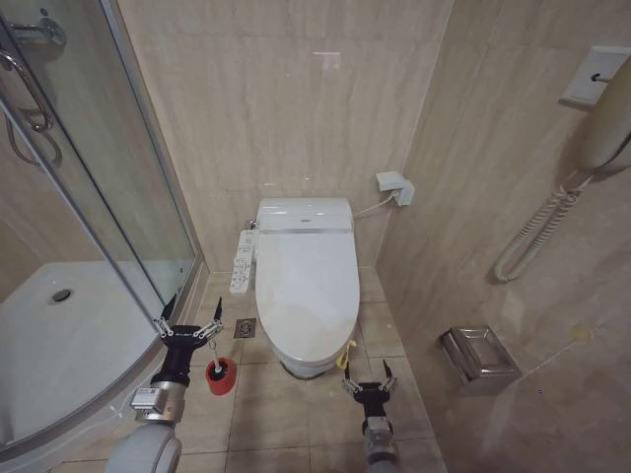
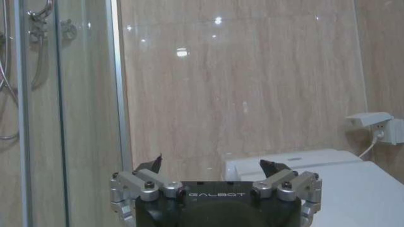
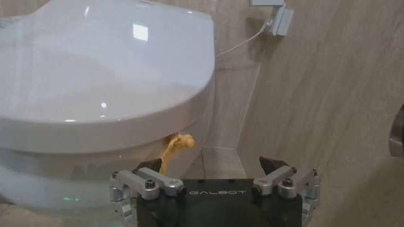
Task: Open the toilet lid, clean the toilet bowl with a toilet brush, close the toilet lid, and flush.
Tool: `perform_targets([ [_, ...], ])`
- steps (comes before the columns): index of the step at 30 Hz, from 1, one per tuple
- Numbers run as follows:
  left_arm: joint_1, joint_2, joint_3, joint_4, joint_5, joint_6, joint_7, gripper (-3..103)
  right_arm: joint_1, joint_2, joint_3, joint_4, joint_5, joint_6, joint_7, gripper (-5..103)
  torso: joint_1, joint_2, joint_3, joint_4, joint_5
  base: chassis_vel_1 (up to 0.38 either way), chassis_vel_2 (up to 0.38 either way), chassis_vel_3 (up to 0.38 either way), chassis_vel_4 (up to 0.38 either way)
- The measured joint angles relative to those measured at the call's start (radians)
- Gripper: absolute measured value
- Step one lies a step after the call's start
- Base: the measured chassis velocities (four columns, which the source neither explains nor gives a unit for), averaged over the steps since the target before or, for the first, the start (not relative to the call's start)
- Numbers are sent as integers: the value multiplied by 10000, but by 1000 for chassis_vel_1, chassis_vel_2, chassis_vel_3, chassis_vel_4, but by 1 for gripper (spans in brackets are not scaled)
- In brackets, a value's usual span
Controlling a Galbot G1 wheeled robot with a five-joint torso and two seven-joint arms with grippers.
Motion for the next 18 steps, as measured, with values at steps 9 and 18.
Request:
perform_targets([
  [9,0,0,0,0,0,0,0,100,112,-2,-131,-146,90,13,73,100,0,0,0,0,0,0,0,0,0],
  [18,0,0,1,0,0,0,0,100,314,178,-227,-645,-52,152,54,100,0,0,0,-1,-1,0,0,0,0],
])
